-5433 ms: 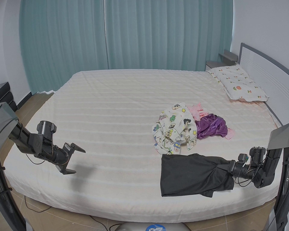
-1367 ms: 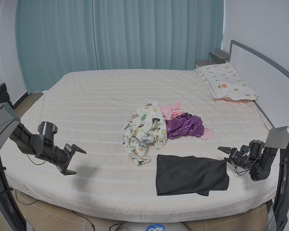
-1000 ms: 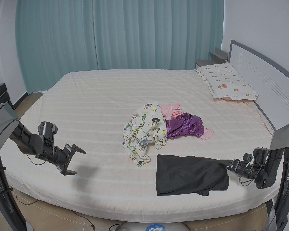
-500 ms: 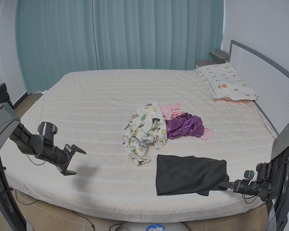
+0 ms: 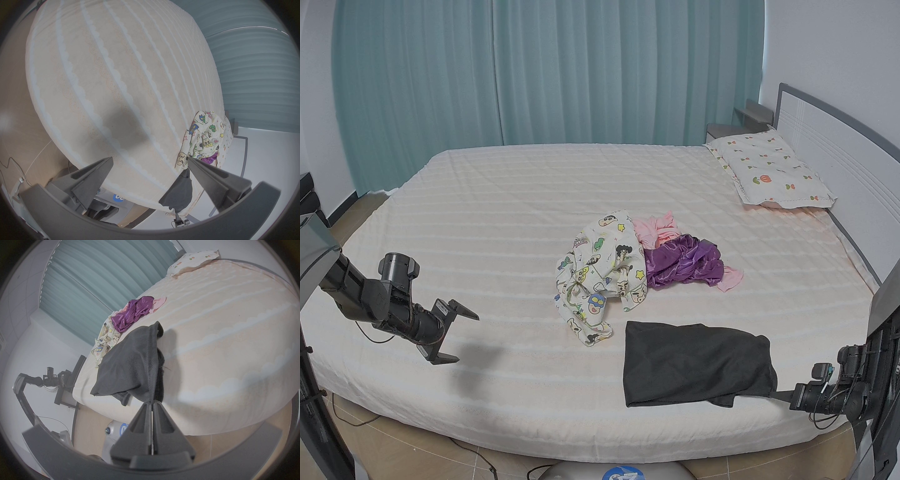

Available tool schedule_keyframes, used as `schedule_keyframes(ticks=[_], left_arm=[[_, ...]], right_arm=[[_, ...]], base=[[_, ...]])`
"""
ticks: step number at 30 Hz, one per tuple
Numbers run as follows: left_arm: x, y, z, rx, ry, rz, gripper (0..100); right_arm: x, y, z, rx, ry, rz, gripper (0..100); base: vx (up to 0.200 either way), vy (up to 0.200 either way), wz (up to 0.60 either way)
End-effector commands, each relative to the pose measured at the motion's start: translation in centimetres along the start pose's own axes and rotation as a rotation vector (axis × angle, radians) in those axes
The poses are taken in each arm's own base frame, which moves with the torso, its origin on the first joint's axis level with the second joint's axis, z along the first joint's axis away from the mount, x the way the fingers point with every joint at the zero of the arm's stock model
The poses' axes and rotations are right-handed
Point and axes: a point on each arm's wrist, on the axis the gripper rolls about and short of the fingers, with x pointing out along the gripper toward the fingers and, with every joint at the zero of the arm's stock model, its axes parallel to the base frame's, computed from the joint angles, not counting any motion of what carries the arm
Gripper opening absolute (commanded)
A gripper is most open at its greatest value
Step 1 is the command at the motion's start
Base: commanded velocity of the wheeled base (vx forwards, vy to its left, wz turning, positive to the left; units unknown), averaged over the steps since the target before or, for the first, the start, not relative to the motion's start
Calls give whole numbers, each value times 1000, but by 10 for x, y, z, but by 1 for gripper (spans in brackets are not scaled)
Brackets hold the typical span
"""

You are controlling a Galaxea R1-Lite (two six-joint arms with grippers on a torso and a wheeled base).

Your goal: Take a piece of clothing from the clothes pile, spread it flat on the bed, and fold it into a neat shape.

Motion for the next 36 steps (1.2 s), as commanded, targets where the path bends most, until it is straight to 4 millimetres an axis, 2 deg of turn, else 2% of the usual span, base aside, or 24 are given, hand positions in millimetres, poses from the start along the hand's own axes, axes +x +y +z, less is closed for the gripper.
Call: schedule_keyframes(ticks=[1, 9, 10, 14, 19, 20, 21, 23, 25, 26, 29, 34, 36], left_arm=[[0, 0, 0, -1, 0, 0, 100], [0, 0, 0, -1, 1, 1, 100], [0, 0, 0, -1, 0, 0, 100], [0, 0, 0, -1, 1, 1, 100], [0, 0, 0, 0, -1, -1, 100], [0, 0, 0, -1, 0, 0, 100], [0, 0, 0, -1, 0, 0, 100], [0, 1, -1, -3, 1, 1, 100], [0, 1, -1, -3, 1, 1, 100], [0, 1, -1, -3, 1, 1, 100], [-1, 0, 0, -1, -1, -1, 100], [0, 0, 0, -3, 1, 1, 100], [0, 0, 0, -3, 1, 1, 100]], right_arm=[[-5, -4, -3, 17, 1, -20, 0], [-8, -6, -6, 24, 25, -34, 0], [-9, -7, -7, 22, 23, -38, 100], [-16, -5, 5, -14, -50, -53, 100], [-22, 11, 24, -66, -144, -11, 100], [-17, 22, 29, -63, -146, 29, 100], [-16, 24, 30, -60, -147, 39, 100], [1, 46, 37, 0, -133, 121, 100], [11, 55, 42, 25, -144, 138, 100], [25, 65, 50, 58, -172, 144, 100], [47, 85, 64, 126, -233, 172, 100], [59, 98, 74, 161, -255, 233, 100], [73, 99, 71, 162, -235, 237, 100]], base=[[0, 0, 0], [0, 0, 0], [0, 0, 0], [0, 0, 0], [0, 0, 0], [0, 0, 0], [0, 0, 0], [0, 0, 0], [0, 0, 0], [0, 0, 0], [0, 0, 0], [0, 0, 0], [0, 0, 0]])
